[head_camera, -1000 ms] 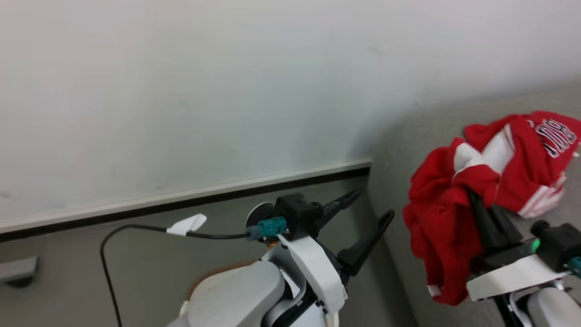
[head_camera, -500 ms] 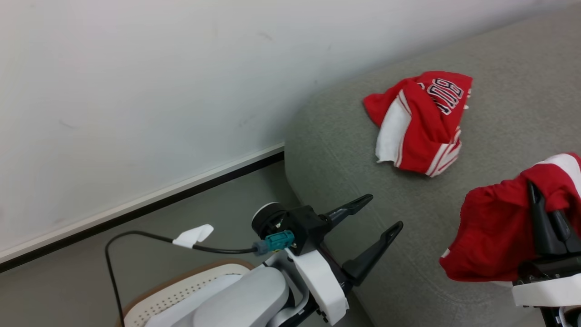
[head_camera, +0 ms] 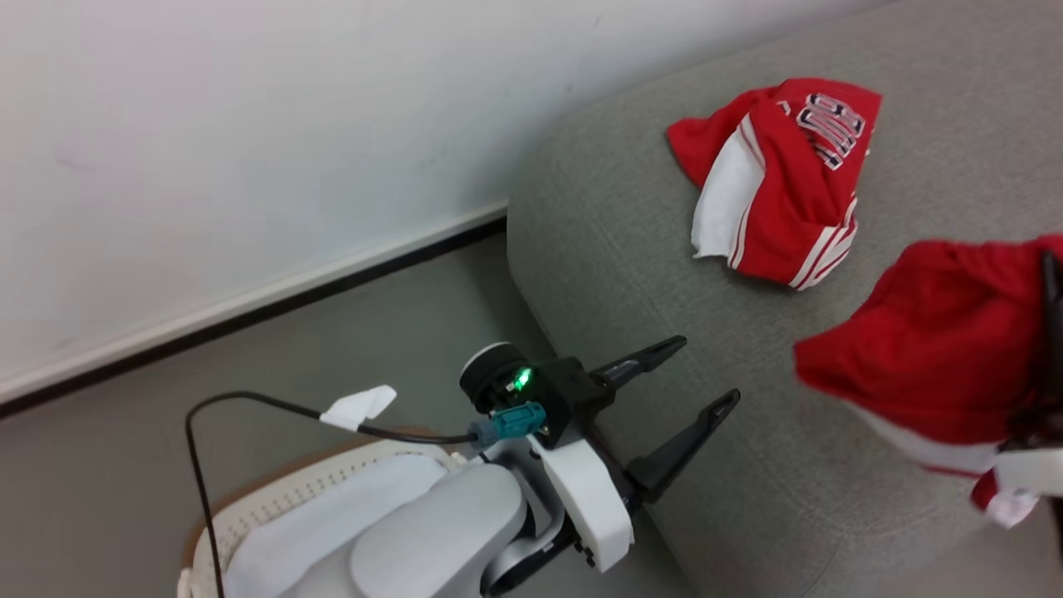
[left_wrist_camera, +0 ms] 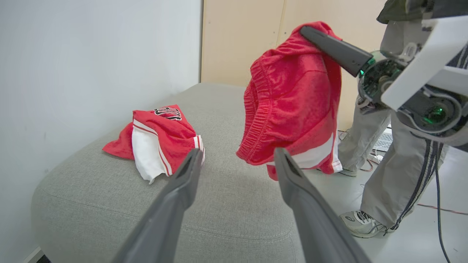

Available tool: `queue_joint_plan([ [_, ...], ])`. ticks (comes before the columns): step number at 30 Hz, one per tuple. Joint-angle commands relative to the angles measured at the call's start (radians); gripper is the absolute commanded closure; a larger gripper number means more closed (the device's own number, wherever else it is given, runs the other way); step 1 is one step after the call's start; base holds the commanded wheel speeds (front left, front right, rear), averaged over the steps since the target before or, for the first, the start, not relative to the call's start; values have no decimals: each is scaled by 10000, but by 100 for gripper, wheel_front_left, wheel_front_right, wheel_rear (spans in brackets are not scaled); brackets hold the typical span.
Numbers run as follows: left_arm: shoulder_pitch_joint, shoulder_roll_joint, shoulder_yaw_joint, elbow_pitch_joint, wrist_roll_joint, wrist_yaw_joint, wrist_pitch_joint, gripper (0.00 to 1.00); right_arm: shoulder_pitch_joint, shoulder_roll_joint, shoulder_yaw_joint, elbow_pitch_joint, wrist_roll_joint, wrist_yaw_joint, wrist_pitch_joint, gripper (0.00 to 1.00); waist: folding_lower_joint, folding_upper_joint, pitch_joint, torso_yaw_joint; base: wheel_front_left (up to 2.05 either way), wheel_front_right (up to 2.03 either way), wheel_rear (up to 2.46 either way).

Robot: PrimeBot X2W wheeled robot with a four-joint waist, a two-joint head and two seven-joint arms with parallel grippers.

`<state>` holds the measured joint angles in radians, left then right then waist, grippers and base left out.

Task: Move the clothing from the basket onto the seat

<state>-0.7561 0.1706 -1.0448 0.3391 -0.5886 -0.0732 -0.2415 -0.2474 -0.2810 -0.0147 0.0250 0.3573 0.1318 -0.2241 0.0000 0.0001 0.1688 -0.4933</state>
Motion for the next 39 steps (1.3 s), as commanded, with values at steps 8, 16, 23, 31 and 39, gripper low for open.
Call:
queue_joint_plan([
  [8,-844,835,161,-658,350,106,596,0,-2227,-958,-1194,1016,1220,-22,221,100,0,-1,2499,1047,0,0,0],
  [16,-1464,1809,432,-1489,576,220,1142,0,-4684,-2356,-2054,3095,1618,-22,372,100,0,-1,4395,1789,0,0,0],
  [23,-1610,2184,570,-1944,529,357,1301,0,-5966,-3154,-1529,5405,754,-22,998,100,0,-1,5123,2223,0,0,0],
  [31,-1430,2112,578,-1678,298,317,1082,0,-5992,-3166,17,7249,1393,-22,2924,57,0,-1,4800,2460,0,0,0],
  [39,-1077,1930,555,-1101,53,314,744,0,-5721,-3661,1483,7329,2358,-22,3785,0,0,-1,3722,2398,0,0,0],
])
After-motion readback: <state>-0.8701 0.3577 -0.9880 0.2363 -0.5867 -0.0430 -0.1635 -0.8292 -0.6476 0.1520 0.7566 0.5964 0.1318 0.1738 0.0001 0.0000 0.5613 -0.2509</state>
